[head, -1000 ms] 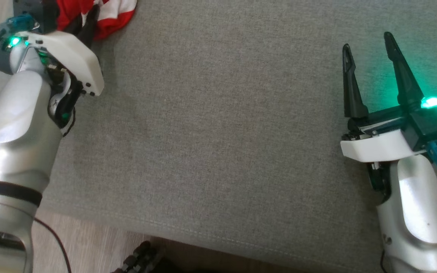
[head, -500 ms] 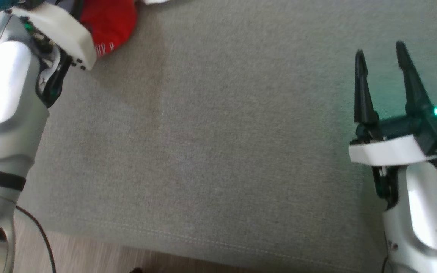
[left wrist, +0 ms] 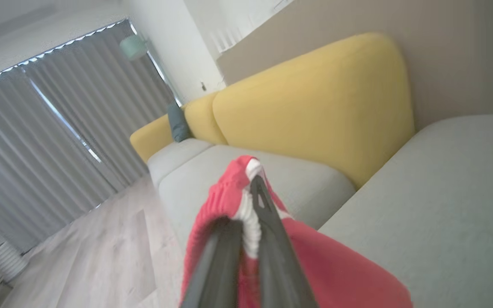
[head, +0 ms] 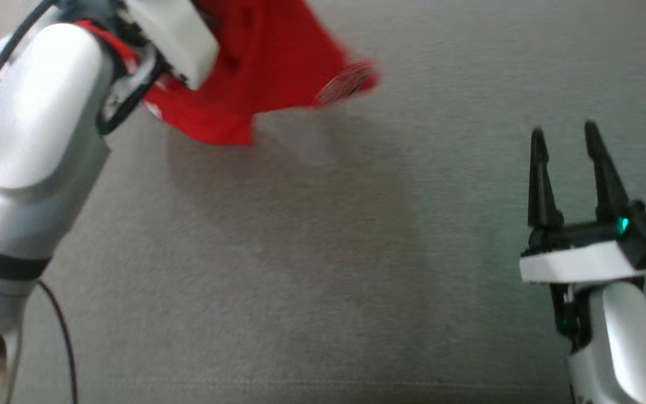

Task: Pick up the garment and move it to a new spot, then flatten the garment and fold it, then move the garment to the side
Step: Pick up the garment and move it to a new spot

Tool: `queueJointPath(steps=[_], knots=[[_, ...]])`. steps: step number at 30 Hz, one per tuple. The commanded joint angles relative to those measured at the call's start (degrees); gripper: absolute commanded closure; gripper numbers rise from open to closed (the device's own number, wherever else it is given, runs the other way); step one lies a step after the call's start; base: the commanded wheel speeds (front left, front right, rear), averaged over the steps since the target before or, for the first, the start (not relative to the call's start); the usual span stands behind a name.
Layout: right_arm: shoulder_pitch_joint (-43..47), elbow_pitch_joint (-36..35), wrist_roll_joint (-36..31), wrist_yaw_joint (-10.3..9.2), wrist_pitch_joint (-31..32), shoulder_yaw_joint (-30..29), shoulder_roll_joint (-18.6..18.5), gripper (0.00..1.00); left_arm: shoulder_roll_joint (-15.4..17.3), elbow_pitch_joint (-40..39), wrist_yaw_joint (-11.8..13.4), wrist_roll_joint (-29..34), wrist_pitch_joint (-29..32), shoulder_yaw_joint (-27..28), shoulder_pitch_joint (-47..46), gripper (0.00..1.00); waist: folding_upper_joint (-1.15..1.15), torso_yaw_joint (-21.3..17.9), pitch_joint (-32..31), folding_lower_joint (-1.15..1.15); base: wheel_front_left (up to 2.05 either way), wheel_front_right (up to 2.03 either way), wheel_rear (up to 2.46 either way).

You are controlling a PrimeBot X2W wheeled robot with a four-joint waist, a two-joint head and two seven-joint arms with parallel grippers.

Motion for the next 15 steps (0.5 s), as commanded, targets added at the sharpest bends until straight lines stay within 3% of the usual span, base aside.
queueJointPath(steps=[1,7,15], knots=[[0.5,-1.4,0.7,0.43,-0.3,1.5,0.1,0.00,0.7,-3.0,0.1,-1.9,0.7,2.0,-3.9,1.00,0.00,-4.5,-3.6,0.00,0.00,0.00,0.00],[2.1,-1.8,1.4,0.43,-0.3,1.1,0.1,0.00,-6.1,-5.9,1.4,-10.3,1.7,4.2,-1.2,1.00,0.00,-9.3,-3.2,0.00,0.00,0.00,0.00],[0.6,-2.7,2.4,0.43,-0.3,1.2,0.1,0.00,-9.5,-1.6,2.8,-16.8,-1.7,5.4,8.7,1.00,0.00,-11.9,0.7,0.00,0.00,0.00,0.00]])
